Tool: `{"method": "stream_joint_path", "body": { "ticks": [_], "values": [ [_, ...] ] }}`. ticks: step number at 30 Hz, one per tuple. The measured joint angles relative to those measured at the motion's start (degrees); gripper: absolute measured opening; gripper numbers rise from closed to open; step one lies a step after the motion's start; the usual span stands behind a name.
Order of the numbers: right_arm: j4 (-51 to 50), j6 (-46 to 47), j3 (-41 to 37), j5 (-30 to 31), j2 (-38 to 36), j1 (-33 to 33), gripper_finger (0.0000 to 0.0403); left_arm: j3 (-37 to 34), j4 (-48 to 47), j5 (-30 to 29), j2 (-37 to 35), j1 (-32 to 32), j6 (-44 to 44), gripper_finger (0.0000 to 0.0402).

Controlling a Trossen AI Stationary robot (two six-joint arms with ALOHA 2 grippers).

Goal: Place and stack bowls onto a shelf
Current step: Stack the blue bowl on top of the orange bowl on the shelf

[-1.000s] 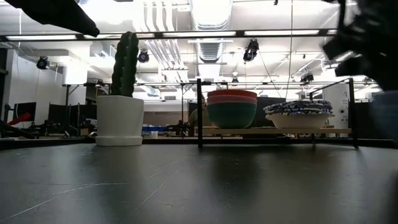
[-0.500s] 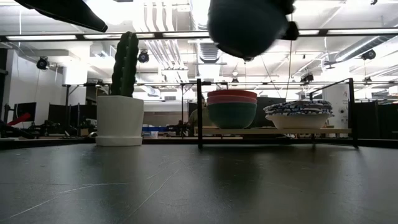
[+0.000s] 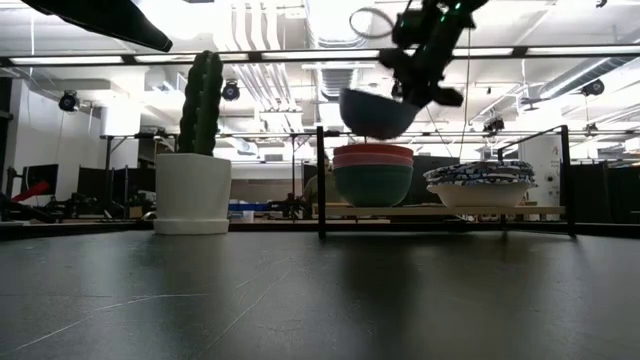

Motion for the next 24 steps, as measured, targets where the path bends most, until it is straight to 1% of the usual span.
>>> {"method": "stream_joint_path", "body": {
  "ticks": [6, 15, 19, 24],
  "values": [
    [-1.4, -1.5, 3.3, -0.5, 6.4, -1.1, 0.0011, 0.0, 0.0, 0.0, 0.0, 0.0, -0.5, 0.0139],
    [-2.5, -3.0, 7.3, -0.5, 10.2, -1.1, 0.0013, 0.0, 0.1, 0.0, 0.0, 0.0, -0.6, 0.0139],
    [-2.4, -3.4, 7.6, -0.4, 10.2, -1.1, 0.003, 0.0, 0.2, 0.0, 0.0, 0.0, -0.6, 0.0139],
    [-2.6, -3.5, 7.6, -0.4, 10.2, -1.1, 0.0067, 0.0, 0.2, 0.0, 0.0, 0.0, -0.7, 0.0139]
  ]
}}
